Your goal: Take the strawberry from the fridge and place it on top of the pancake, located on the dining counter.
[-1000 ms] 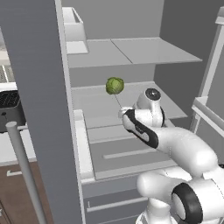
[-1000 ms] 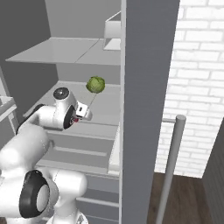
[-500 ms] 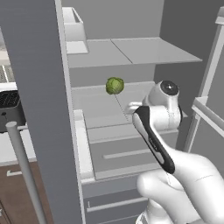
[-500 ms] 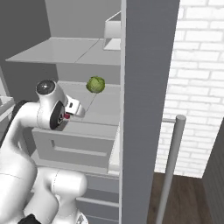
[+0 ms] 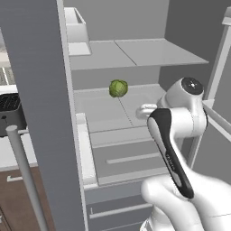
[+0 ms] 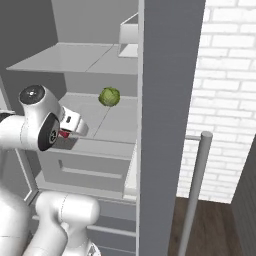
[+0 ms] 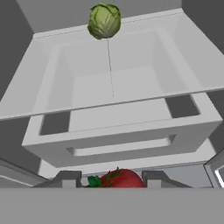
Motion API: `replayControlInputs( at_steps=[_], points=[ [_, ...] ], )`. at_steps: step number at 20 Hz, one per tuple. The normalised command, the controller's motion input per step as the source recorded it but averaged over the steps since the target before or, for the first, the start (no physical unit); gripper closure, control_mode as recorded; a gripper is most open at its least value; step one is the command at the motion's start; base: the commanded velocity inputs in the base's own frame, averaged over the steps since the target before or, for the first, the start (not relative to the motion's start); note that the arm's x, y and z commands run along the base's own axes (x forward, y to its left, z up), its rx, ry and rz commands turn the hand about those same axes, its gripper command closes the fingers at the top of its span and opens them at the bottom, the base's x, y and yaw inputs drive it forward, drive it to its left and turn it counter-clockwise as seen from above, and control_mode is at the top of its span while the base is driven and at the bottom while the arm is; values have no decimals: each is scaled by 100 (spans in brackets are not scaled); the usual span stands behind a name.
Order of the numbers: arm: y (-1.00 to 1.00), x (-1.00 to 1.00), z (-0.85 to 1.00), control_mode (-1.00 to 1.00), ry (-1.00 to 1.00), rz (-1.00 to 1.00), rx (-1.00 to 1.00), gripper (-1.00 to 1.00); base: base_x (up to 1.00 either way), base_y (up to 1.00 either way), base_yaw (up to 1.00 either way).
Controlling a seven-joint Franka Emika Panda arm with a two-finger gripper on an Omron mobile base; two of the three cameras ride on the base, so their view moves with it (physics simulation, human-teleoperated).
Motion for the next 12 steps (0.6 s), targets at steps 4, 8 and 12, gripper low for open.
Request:
replayControlInputs(
  at_steps=[4, 8, 12],
  points=[
    [-6, -66, 28, -100, -2, -1, 0, 100, 0, 0, 0],
    [-13, -54, 15, -100, -8, -5, 0, 100, 0, 0, 0],
    [0, -9, 0, -100, 0, -1, 0, 100, 0, 0, 0]
  ],
)
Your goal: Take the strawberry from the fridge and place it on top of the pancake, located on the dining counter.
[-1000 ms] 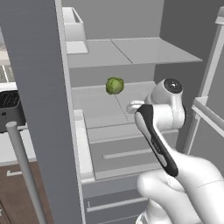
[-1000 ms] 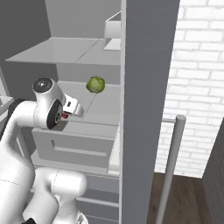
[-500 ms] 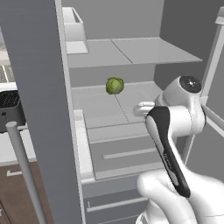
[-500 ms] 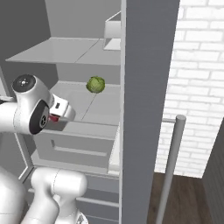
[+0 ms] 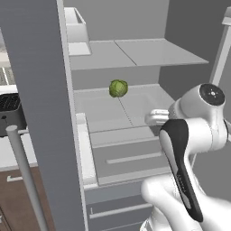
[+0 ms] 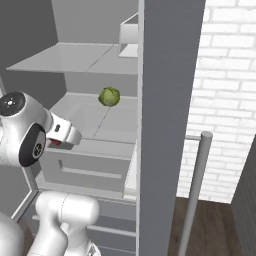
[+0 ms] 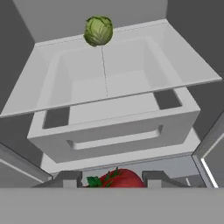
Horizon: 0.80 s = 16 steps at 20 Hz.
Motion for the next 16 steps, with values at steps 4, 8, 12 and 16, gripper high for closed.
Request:
replayControlInputs(
  at_steps=[4, 8, 12, 16],
  points=[
    [0, -18, -4, -100, 0, -1, 0, 100, 0, 0, 0],
    [0, 0, 0, 100, 0, 0, 0, 100, -98, -3, -10],
    [0, 0, 0, 100, 0, 0, 0, 100, -100, 0, -16],
    [0, 0, 0, 100, 0, 0, 0, 100, -100, 1, -22]
  ],
)
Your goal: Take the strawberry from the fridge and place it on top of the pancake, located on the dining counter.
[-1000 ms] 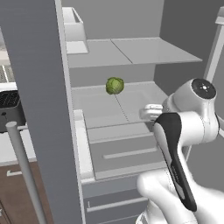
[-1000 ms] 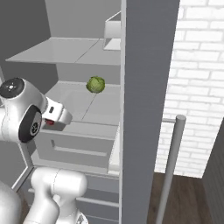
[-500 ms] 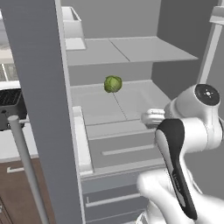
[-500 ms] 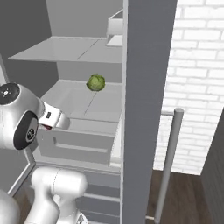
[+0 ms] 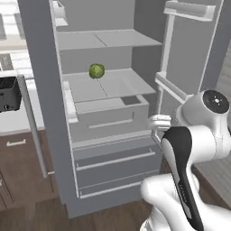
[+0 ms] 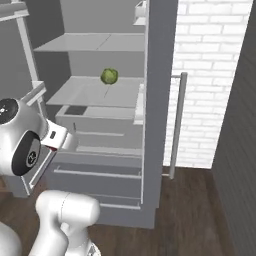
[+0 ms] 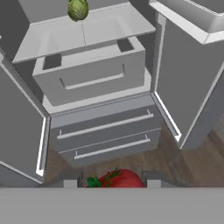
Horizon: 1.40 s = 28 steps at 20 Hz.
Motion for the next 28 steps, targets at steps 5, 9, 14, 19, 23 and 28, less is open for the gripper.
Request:
replayControlInputs(
  at_steps=[5, 9, 14, 19, 23, 28],
  points=[
    [0, 0, 0, 100, 0, 0, 0, 100, -100, 2, -11],
    [0, 0, 0, 100, 0, 0, 0, 100, -74, 0, 45],
    [0, 0, 0, 100, 0, 0, 0, 100, -37, 0, 77],
    [0, 0, 0, 100, 0, 0, 0, 100, -30, 1, 79],
    [0, 0, 0, 100, 0, 0, 0, 100, -36, 2, 76],
    [0, 0, 0, 100, 0, 0, 0, 100, -53, 0, 71]
  ],
)
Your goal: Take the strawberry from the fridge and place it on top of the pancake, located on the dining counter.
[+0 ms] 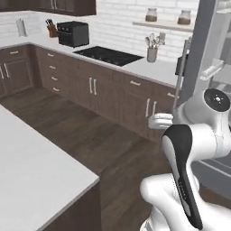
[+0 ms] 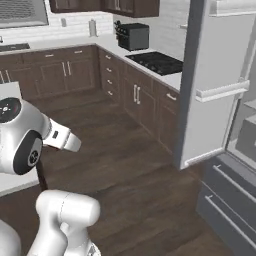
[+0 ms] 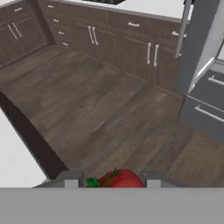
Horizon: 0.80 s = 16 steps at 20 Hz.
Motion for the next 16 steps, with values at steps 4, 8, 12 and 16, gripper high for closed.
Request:
replayControlInputs(
  at_steps=[4, 8, 12, 16],
  points=[
    [0, 0, 0, 100, 0, 0, 0, 100, -71, 7, 62],
    [0, 0, 0, 100, 0, 0, 0, 100, -77, 46, 53],
    [0, 0, 0, 100, 0, 0, 0, 100, -62, 79, 46],
    [0, 0, 0, 100, 0, 0, 0, 100, -4, 98, 38]
  ],
)
